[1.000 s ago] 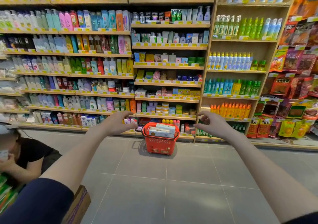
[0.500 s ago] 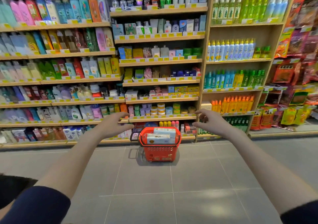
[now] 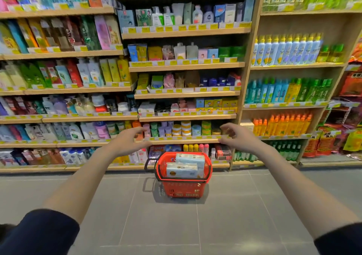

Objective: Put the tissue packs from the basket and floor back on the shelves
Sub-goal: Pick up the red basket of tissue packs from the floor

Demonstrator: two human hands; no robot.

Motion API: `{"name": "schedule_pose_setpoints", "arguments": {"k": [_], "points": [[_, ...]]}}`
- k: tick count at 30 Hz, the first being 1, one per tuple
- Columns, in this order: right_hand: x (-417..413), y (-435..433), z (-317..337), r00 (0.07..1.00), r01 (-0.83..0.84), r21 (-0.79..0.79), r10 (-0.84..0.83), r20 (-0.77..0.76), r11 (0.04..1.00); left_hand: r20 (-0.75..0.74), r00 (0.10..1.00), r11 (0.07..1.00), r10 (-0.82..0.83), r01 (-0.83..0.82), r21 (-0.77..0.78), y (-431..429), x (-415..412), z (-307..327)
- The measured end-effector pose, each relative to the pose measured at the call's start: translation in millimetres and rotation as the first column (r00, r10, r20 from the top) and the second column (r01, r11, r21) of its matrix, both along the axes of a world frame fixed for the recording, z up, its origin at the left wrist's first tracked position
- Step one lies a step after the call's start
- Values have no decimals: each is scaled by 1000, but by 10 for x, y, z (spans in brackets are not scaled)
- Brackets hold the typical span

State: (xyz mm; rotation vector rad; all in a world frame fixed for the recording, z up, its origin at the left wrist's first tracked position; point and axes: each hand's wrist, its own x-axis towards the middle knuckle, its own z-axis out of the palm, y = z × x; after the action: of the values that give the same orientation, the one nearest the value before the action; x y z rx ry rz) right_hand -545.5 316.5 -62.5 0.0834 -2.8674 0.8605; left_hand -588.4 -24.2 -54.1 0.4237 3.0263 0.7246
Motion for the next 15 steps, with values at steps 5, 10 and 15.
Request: {"name": "schedule_pose_setpoints", "arguments": {"k": [5, 10, 15], "points": [[-907, 256, 87, 999, -37, 11, 38, -14, 999, -38, 999, 998, 36, -34, 56, 264, -835, 63], [-1567, 401, 53, 997, -72, -39, 72, 0, 997, -23, 999, 996, 28, -26, 86, 456, -1420, -8], [-2150, 474, -91, 996, -84, -53, 86, 28, 995, -3, 999, 998, 32, -31, 51, 520, -1980, -143]]}}
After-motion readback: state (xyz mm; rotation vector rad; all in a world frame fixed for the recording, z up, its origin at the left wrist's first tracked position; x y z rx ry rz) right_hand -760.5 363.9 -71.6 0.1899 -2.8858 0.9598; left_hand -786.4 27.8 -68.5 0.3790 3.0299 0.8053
